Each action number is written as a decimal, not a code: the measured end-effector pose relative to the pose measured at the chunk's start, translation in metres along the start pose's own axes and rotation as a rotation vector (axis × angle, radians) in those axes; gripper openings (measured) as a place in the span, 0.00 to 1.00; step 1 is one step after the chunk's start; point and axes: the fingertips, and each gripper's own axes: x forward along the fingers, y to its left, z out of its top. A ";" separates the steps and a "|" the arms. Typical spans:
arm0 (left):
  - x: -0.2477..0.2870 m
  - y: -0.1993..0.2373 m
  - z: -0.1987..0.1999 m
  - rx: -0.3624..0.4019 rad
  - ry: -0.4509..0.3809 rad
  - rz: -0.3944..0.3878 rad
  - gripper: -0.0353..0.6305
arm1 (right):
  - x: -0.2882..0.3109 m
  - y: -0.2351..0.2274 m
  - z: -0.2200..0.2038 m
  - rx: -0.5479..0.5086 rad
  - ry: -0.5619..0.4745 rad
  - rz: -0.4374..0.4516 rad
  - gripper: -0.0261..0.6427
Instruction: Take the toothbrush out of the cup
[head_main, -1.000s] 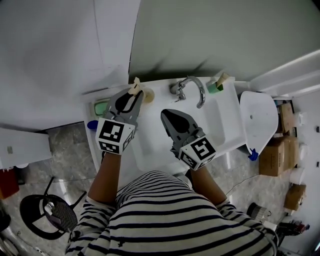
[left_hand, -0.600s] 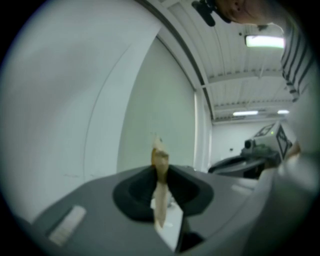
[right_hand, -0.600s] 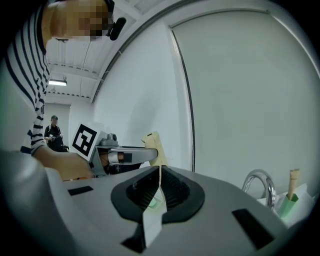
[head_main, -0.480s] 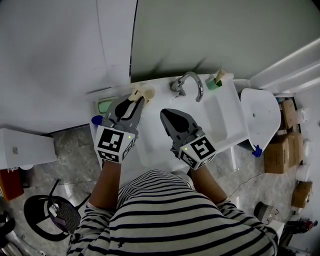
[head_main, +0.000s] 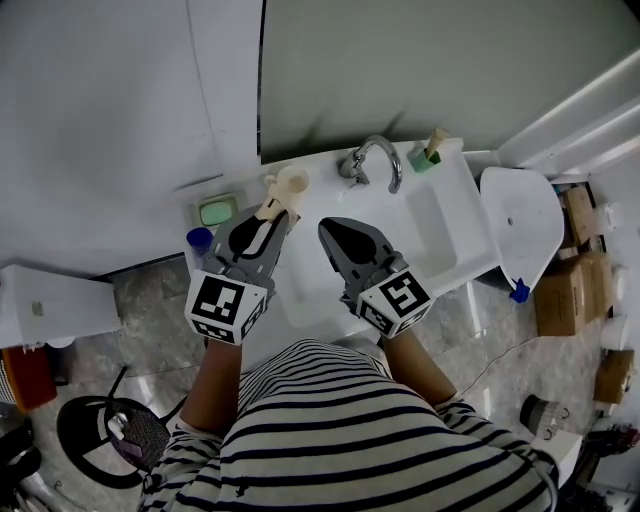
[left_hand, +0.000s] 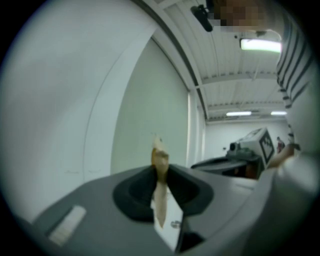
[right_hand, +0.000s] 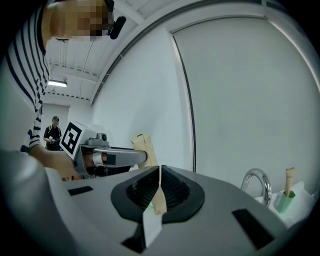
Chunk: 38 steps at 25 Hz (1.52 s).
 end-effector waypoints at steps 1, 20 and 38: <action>-0.001 -0.002 -0.003 -0.007 0.005 -0.007 0.16 | -0.001 0.000 0.000 -0.003 0.002 -0.002 0.05; 0.012 -0.038 -0.021 -0.025 0.089 -0.172 0.16 | -0.022 -0.012 -0.006 0.024 0.009 -0.085 0.05; 0.142 -0.145 -0.028 -0.088 0.138 -0.286 0.16 | -0.102 -0.176 -0.012 0.036 -0.023 -0.066 0.05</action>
